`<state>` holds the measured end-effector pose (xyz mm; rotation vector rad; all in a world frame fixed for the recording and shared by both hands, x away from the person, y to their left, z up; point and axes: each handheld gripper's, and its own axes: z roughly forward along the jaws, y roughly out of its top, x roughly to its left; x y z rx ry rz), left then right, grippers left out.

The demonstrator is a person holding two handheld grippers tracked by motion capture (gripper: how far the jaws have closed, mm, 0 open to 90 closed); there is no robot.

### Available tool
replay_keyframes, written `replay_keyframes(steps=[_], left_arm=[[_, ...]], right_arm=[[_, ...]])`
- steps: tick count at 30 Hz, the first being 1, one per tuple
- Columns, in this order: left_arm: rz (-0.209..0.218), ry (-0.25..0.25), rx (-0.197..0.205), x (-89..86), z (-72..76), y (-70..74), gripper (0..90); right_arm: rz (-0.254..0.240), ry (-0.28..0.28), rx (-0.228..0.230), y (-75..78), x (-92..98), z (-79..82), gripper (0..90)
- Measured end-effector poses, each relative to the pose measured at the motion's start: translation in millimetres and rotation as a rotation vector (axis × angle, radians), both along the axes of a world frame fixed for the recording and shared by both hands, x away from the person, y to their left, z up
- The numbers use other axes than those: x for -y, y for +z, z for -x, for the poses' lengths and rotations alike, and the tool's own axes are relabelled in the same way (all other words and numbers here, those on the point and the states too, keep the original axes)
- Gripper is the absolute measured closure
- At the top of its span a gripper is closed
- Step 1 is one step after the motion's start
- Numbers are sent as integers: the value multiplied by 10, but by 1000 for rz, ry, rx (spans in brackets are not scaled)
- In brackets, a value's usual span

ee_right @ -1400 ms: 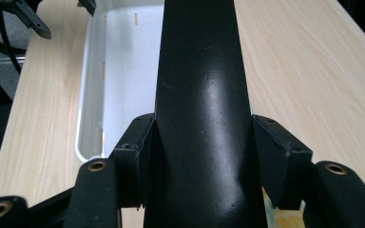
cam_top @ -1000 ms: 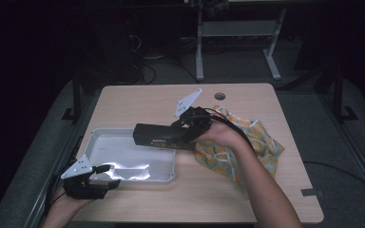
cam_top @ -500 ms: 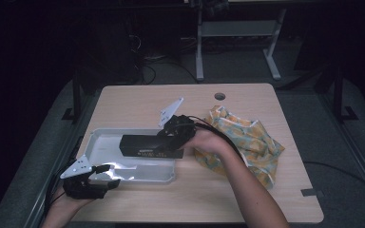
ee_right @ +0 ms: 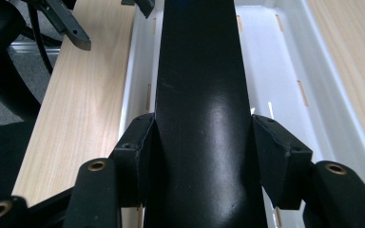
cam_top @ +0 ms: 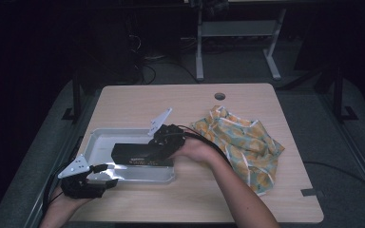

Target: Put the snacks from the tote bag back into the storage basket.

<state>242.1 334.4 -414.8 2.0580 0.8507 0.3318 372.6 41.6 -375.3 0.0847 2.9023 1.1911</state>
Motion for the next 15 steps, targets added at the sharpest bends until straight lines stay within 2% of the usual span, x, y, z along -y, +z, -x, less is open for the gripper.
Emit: replay_keyframes(steps=[4, 10, 15], left_arm=[[9, 20, -3, -41, -14, -24, 286], [-18, 52, -9, -141, -44, -56, 286], [-11, 75, -9, -196, -57, -72, 286]], right_arm=[[7, 7, -6, -56, -69, 27, 430], [14, 20, -7, -120, -135, 58, 430], [23, 25, -2, -147, -191, 91, 430]])
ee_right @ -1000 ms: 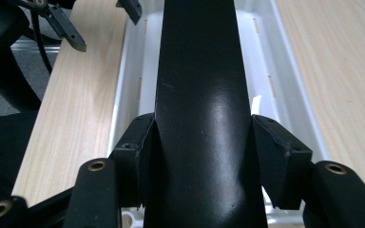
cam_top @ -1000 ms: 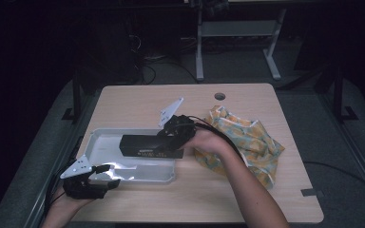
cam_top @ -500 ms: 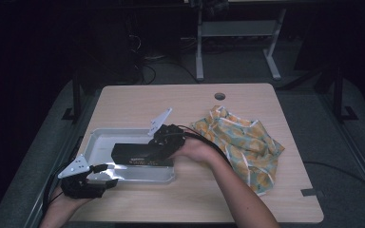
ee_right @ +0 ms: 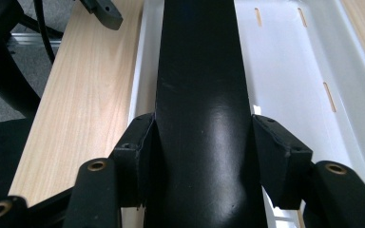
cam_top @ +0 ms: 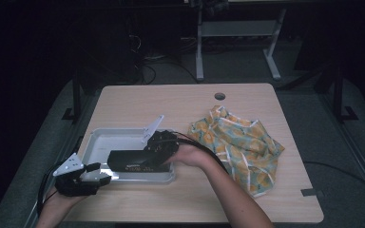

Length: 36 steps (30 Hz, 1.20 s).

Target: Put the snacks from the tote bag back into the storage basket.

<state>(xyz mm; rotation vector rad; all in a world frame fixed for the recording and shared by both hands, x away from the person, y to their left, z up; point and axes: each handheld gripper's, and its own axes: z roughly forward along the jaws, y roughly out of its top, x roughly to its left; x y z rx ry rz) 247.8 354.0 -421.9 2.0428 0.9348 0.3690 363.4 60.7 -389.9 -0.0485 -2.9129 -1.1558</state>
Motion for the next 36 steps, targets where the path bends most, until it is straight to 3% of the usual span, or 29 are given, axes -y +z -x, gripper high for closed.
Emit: replay_keyframes(steps=[5, 19, 24, 30, 36], left_arm=[[-4, 9, -2, -21, -6, -13, 286], [-5, 12, -2, -13, -5, -13, 286], [-1, 11, -3, -6, -4, -15, 286], [-9, 5, -3, 0, -10, -23, 286], [-10, 4, -3, 11, -1, -19, 286]], right_arm=[[-4, -4, 0, -47, -33, 28, 429], [46, 34, -18, -235, -131, 126, 426], [52, 28, -41, -242, -120, 129, 421], [109, 34, -22, -283, -116, 172, 408], [107, 34, -16, -256, -102, 197, 354]])
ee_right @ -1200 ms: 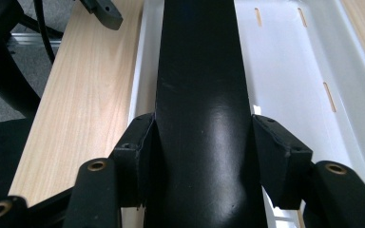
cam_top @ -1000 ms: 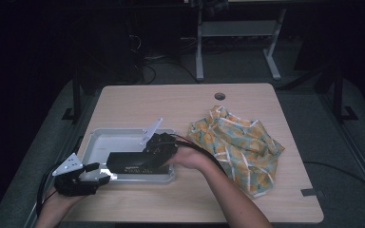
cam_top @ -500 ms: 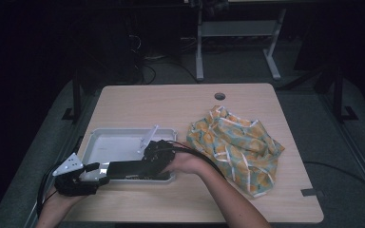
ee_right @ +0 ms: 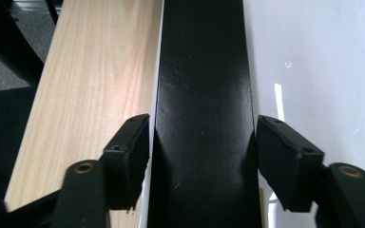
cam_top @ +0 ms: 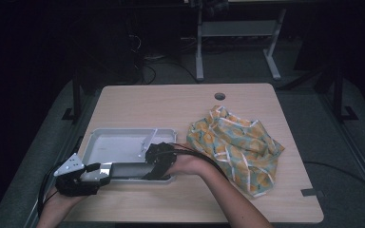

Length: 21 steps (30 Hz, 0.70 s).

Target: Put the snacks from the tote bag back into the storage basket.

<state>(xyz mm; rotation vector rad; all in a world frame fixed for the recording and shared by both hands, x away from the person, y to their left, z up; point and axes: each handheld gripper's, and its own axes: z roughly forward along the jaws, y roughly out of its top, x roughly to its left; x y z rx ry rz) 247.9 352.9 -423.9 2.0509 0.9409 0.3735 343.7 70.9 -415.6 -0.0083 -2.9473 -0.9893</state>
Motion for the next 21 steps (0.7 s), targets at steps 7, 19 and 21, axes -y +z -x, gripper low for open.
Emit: replay_keyframes(steps=[7, 19, 21], left_arm=[[-5, -11, 5, 36, -3, 7, 286], [-13, -25, 1, 78, -44, 5, 286], [-11, -24, 0, 82, -49, 6, 286]], right_arm=[[-49, -44, -14, 102, 132, -24, 264], [-135, -184, -3, 247, 604, -91, 200], [-155, -201, -2, 266, 699, -105, 196]])
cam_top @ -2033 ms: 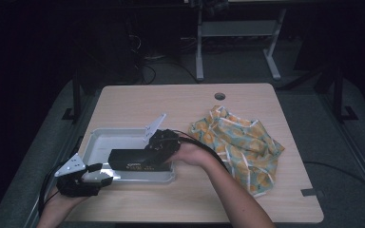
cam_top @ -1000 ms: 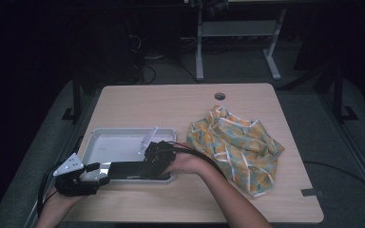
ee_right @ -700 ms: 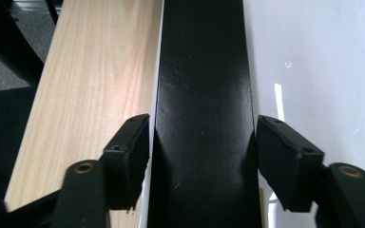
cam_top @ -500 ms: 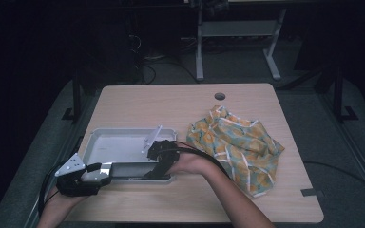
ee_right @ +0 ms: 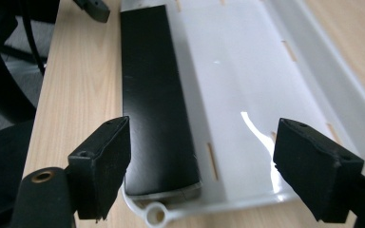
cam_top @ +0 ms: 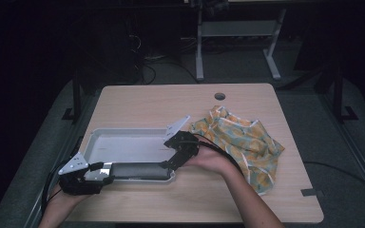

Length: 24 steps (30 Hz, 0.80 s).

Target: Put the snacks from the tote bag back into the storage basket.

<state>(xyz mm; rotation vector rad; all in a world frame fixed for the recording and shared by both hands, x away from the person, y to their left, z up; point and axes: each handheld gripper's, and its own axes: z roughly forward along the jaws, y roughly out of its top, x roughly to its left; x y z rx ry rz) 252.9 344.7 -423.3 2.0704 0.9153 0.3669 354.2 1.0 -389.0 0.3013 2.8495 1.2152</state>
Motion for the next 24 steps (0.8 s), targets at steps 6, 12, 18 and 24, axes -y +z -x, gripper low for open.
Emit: replay_keyframes(steps=[6, 12, 18, 24], left_arm=[[6, 12, 0, -20, 11, 8, 286], [9, 31, 2, -44, 37, 17, 286], [5, 21, 3, -39, 34, 15, 286], [7, 17, 8, -30, 32, 23, 286]], right_arm=[[-33, -65, -4, 73, 252, -13, 184], [-71, -109, 11, 164, 502, -8, 176], [-85, -179, 37, 219, 779, 53, 169], [-116, -264, 13, 240, 1094, 131, 145]])
